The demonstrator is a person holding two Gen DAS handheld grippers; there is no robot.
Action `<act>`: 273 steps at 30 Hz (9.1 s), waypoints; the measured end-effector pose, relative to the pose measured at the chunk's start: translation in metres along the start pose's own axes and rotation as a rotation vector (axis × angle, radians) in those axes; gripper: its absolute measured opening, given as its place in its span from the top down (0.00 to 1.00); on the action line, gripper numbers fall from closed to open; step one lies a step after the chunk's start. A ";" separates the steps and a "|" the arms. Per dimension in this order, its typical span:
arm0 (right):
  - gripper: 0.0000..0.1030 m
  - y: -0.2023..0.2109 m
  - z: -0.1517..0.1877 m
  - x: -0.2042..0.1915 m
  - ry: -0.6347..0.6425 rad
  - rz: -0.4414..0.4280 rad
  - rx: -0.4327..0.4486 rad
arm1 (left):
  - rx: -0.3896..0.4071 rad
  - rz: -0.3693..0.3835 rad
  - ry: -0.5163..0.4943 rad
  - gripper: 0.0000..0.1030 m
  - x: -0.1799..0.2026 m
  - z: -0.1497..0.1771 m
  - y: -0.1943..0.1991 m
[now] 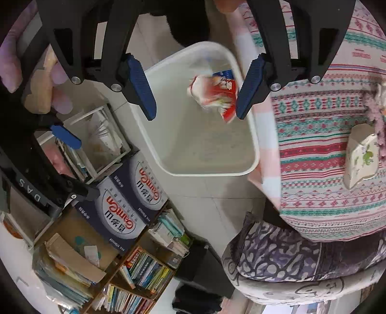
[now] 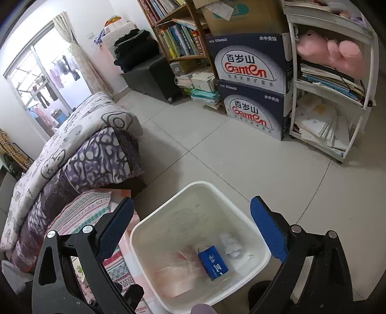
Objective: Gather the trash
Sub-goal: 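Open the right gripper over the bin while the left drops the red noodle cup in, then grasp the white tissue bundle with the left gripper while the right grasps the white cup, then carry the tissue bundle with the left gripper while the right carries the white cup toward the bin, then open the left gripper over the bin to drop the tissue bundle, then grasp the white plastic bag with the left gripper while the right grasps the red can, then carry the red can with the right gripper while the left carries the bag toward the bin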
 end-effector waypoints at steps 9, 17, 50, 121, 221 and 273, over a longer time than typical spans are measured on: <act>0.08 0.000 0.017 -0.033 0.067 -0.006 0.005 | 0.030 -0.253 -0.032 0.30 -0.027 0.009 0.024; 0.07 -0.008 0.046 -0.077 0.217 -0.003 -0.036 | 0.023 -0.470 -0.036 0.23 -0.073 0.016 0.048; 0.07 -0.130 0.162 -0.237 0.457 -0.236 -0.589 | -0.285 -0.695 0.108 0.47 -0.336 0.058 0.107; 0.73 -0.026 0.086 -0.141 0.380 -0.214 -0.134 | 0.259 -0.792 0.151 0.51 -0.143 0.006 0.128; 0.07 -0.055 0.127 -0.177 0.410 -0.169 -0.377 | 0.065 -0.587 0.512 0.71 -0.239 0.045 0.163; 0.66 -0.001 0.185 -0.296 0.619 -0.405 -0.283 | 0.244 -0.705 0.509 0.71 -0.261 0.041 0.250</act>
Point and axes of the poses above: each gripper's, at about its wrist camera, not at the fingertips, and y roughly against the way its jaws point, x to its right, z to its underside, the point moved 1 cm from there along -y, roughly the way its jaws point, and after that the axes turned 3 degrees about -x, right-handed, at the moved point
